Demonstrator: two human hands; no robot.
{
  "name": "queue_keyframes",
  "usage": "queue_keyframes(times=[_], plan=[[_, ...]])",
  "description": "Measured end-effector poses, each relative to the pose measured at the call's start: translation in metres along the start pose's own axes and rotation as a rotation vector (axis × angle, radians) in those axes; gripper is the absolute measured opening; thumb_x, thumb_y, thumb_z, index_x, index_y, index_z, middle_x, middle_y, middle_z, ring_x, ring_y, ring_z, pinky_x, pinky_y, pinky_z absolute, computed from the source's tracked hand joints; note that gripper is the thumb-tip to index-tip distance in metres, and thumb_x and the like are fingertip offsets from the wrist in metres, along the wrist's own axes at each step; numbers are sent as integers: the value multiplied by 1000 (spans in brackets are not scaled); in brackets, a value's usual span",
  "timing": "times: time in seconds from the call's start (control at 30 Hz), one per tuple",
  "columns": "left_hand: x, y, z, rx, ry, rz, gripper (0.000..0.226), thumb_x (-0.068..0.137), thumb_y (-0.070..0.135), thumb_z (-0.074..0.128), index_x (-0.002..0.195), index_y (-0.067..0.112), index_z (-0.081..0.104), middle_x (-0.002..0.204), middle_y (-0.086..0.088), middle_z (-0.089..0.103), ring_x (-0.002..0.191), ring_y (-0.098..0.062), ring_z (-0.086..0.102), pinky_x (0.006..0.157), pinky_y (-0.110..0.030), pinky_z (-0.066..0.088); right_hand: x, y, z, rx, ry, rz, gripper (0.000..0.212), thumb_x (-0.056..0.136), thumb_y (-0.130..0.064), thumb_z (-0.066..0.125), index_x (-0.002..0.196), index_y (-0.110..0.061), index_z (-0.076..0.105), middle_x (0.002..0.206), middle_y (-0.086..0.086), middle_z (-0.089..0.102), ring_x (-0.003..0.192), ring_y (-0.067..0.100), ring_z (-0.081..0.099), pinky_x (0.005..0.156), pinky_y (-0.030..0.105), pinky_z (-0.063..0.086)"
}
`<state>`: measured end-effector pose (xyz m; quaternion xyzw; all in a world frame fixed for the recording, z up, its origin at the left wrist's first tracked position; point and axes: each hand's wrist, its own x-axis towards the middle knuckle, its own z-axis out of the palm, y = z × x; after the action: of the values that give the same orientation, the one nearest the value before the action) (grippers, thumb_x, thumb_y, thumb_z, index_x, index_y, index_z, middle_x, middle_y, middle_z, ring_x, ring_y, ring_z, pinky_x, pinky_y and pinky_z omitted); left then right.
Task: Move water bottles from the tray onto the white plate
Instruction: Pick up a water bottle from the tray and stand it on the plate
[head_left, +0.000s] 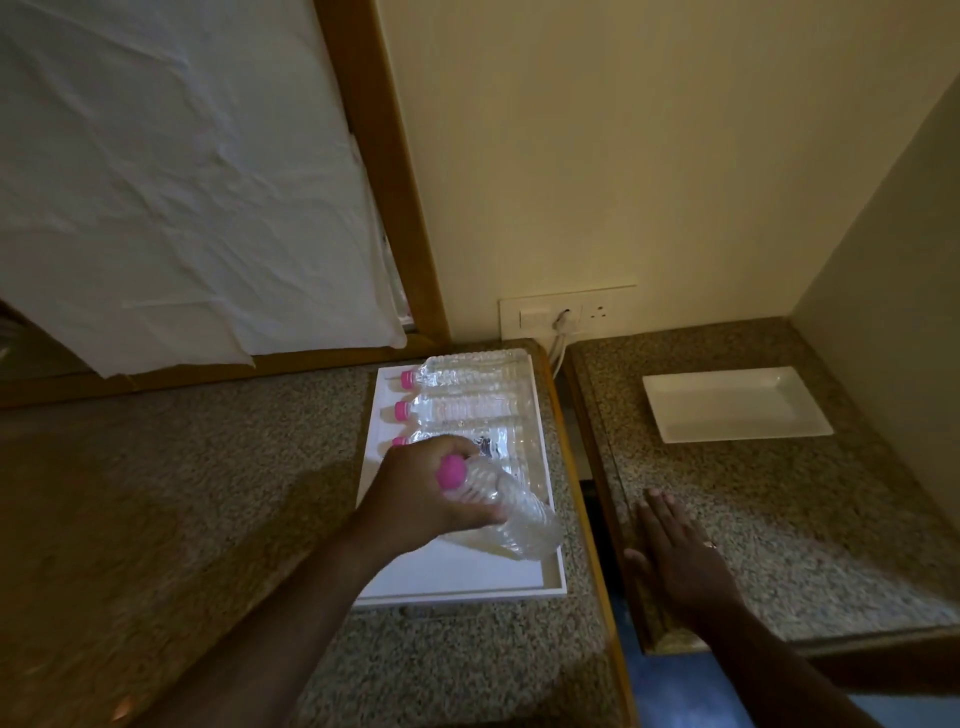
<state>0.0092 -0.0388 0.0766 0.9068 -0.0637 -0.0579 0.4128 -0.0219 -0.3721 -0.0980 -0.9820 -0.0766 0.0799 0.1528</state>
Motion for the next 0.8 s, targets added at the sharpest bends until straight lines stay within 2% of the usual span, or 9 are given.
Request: queue_keyframes(times=[0.1, 0.2, 0.3, 0.37, 0.47, 0.5, 0.63, 0.7, 0.8], plan=[[-2, 3, 21, -182, 115, -41, 62, 45, 59, 89, 99, 45, 63, 98, 17, 67, 92, 2, 63, 68, -12, 51, 1, 4, 3, -11, -6, 8, 85, 94, -66, 7, 145, -6, 37, 155, 17, 28, 143, 34, 19, 110, 52, 24], [-10, -3, 44, -318, 138, -137, 66, 48, 44, 95, 106, 35, 64, 100, 7, 71, 95, -8, 67, 78, -25, 57, 2, 4, 6, -24, -3, 21, 78, 96, -62, 11, 145, -7, 38, 154, 15, 30, 143, 32, 20, 110, 50, 22], [-12, -9, 56, -325, 161, -172, 61, 50, 34, 96, 102, 31, 64, 92, 9, 73, 86, 2, 68, 69, -14, 54, 2, 7, 8, -14, 7, 19, 76, 97, -61, 13, 147, -8, 34, 156, 13, 26, 145, 30, 16, 113, 48, 18], [-9, -9, 52, -317, 192, -202, 56, 50, 34, 96, 97, 30, 67, 85, 8, 75, 81, 0, 70, 64, -16, 55, 2, 7, 8, -4, 17, 13, 75, 97, -60, 14, 148, -9, 33, 157, 12, 25, 146, 28, 13, 115, 46, 15], [-2, 4, 46, -253, 230, -214, 56, 49, 40, 95, 94, 18, 68, 83, -4, 75, 78, -18, 72, 68, -41, 62, 2, 7, 5, 13, 21, 17, 74, 96, -60, 17, 147, -9, 35, 156, 12, 26, 146, 28, 14, 115, 45, 13], [0, 10, 45, -235, 263, -189, 58, 49, 43, 94, 94, 17, 68, 83, -6, 74, 78, -19, 72, 69, -44, 61, 2, 8, 3, 20, 19, 25, 75, 95, -60, 18, 146, -9, 37, 156, 13, 28, 145, 29, 16, 115, 46, 14], [20, 51, 48, -243, 376, -37, 59, 47, 61, 84, 92, 30, 64, 83, 9, 71, 79, -1, 67, 67, -19, 55, 2, 26, -5, 25, 30, 69, 79, 95, -65, 19, 143, -6, 42, 152, 18, 36, 142, 35, 26, 112, 52, 23], [41, 74, 56, -262, 351, 2, 62, 46, 64, 81, 94, 30, 64, 85, 10, 71, 80, 0, 67, 67, -19, 54, 0, 43, -9, 8, 26, 109, 79, 94, -67, 22, 145, -8, 39, 154, 17, 32, 143, 34, 24, 114, 52, 21], [90, 113, 89, -257, 286, 118, 52, 50, 56, 86, 91, 35, 63, 82, 17, 70, 79, 3, 67, 67, -16, 54, -6, 80, -18, 3, 46, 159, 80, 94, -69, 22, 144, -10, 40, 153, 17, 34, 143, 33, 26, 114, 52, 20]])
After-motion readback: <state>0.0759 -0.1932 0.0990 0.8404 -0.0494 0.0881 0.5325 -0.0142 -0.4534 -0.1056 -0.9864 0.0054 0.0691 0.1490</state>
